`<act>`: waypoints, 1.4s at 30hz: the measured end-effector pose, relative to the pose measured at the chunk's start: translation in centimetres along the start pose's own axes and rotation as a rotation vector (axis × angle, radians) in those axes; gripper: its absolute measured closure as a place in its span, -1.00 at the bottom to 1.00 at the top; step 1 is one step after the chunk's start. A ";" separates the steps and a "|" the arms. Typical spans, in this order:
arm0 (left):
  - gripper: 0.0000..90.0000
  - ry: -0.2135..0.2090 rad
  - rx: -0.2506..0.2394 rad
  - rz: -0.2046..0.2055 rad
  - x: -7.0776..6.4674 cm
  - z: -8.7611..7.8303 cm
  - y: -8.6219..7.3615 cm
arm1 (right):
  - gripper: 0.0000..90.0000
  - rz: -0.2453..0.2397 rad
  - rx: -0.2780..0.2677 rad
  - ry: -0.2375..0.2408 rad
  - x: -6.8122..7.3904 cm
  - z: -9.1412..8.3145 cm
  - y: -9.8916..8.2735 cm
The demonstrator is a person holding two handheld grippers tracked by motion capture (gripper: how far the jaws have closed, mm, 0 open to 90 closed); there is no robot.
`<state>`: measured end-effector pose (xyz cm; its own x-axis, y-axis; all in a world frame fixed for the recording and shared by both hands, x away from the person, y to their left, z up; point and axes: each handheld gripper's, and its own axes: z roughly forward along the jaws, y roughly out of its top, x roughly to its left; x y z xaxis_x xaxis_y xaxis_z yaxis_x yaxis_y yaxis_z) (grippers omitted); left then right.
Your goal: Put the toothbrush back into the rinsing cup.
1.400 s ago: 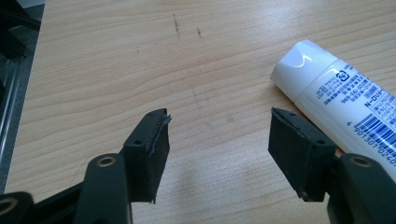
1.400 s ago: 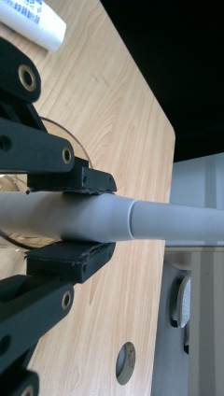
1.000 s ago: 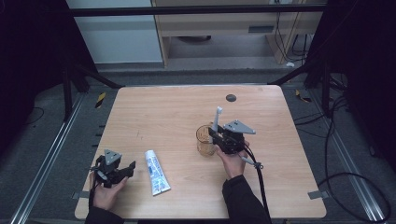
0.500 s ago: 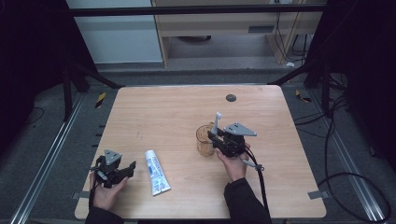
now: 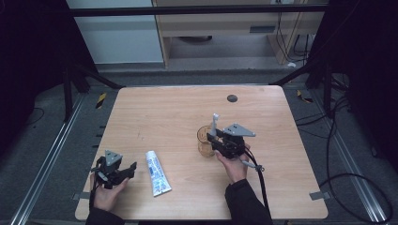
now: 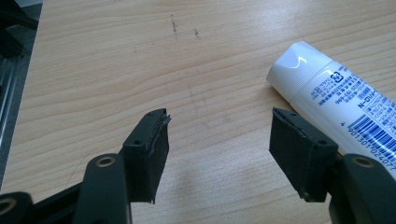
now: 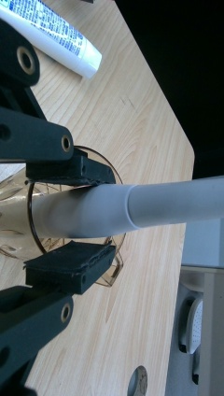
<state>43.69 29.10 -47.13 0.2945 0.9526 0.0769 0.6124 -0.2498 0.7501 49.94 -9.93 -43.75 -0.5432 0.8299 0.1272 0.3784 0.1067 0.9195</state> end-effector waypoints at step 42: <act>0.07 -0.039 -0.038 -0.005 -0.3 -0.6 0.1 | -0.56 -0.064 -0.009 -0.090 -0.5 -4.4 0.9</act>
<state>43.25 28.89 -46.72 0.3201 0.9461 0.0484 0.5855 -0.2377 0.7751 47.24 -12.63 -41.30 -0.4963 0.8674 0.0349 0.3379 0.1561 0.9281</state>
